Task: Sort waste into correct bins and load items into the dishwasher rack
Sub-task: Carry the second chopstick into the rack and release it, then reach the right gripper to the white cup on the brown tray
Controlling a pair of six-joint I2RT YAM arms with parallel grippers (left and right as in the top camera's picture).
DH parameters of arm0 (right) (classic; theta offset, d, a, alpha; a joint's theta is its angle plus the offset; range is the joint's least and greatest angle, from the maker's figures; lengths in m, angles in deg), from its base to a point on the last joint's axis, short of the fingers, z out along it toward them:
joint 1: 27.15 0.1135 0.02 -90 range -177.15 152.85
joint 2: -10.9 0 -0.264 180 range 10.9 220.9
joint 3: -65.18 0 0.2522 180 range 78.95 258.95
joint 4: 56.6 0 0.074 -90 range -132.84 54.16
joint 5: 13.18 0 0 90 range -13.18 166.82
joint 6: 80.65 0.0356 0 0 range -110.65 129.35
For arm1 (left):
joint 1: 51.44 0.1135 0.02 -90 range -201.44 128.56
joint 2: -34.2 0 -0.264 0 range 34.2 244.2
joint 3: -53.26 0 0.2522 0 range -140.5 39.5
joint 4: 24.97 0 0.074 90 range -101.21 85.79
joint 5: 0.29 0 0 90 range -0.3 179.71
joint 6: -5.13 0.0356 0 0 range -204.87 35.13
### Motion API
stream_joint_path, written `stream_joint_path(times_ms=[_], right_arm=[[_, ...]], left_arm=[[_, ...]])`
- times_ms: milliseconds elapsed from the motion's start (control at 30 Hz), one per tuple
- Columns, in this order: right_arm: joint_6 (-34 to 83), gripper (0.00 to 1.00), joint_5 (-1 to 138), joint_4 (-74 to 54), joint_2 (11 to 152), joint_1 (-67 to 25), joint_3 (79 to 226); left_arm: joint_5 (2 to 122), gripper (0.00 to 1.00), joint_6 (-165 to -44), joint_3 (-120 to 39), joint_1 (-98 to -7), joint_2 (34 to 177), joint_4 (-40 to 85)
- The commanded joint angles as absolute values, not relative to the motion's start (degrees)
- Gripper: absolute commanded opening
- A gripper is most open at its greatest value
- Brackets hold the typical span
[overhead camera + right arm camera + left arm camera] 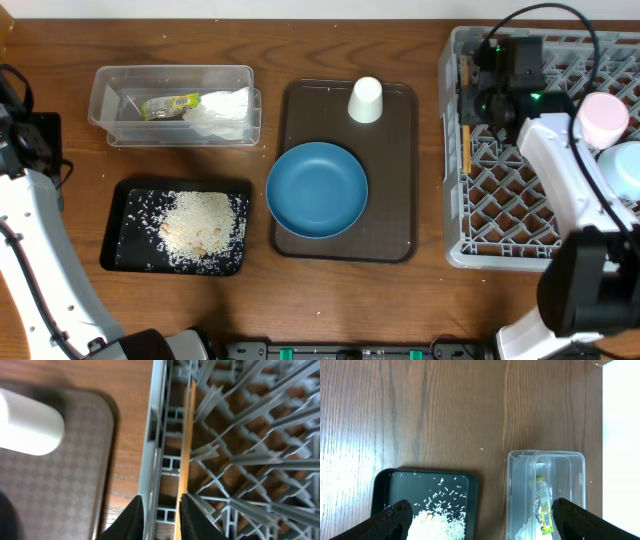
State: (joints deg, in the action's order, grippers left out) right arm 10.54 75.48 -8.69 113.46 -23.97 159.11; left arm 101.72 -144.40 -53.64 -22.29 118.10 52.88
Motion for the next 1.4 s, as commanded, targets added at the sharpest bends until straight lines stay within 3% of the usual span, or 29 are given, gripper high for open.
stream_joint_path(times_ms=[0, 133, 367, 467, 567, 633, 1100, 1167, 1367], right_arm=[[10.89, 0.28, 75.26, -8.38, 114.05, -24.49, 159.39], [13.16, 0.33, 73.64, -7.64, 112.98, -24.08, 159.41], [13.20, 0.37, 58.23, -10.20, 110.86, -21.26, 159.43], [16.44, 0.45, 57.42, -13.65, 110.88, -18.37, 159.48], [19.56, 0.69, 61.12, -17.13, 110.97, -14.77, 159.67], [20.57, 0.77, 62.45, -16.45, 111.32, -13.13, 161.47], [12.09, 0.92, 65.45, 32.82, 132.41, -10.88, 207.98], [11.41, 0.99, 65.45, 33.34, 134.90, -10.13, 210.21], [16.00, 0.99, 64.79, 25.06, 135.67, -7.73, 210.19]], left_arm=[[102.41, 0.92, -143.83, -53.62, -22.10, 118.43, 53.04], [102.41, 0.92, -143.83, -53.62, -22.10, 118.43, 53.04], [102.41, 0.92, -143.83, -53.62, -22.10, 118.43, 53.04], [102.41, 0.92, -143.81, -53.62, -22.10, 118.43, 53.04], [102.41, 0.92, -143.81, -53.62, -22.10, 118.43, 53.04], [102.41, 0.92, -143.83, -53.62, -22.10, 118.43, 53.04], [102.41, 0.92, -143.83, -53.62, -22.10, 118.43, 53.04], [102.41, 0.92, -143.81, -53.62, -22.10, 118.43, 53.04], [102.41, 0.92, -143.81, -53.62, -22.10, 118.43, 53.04]])
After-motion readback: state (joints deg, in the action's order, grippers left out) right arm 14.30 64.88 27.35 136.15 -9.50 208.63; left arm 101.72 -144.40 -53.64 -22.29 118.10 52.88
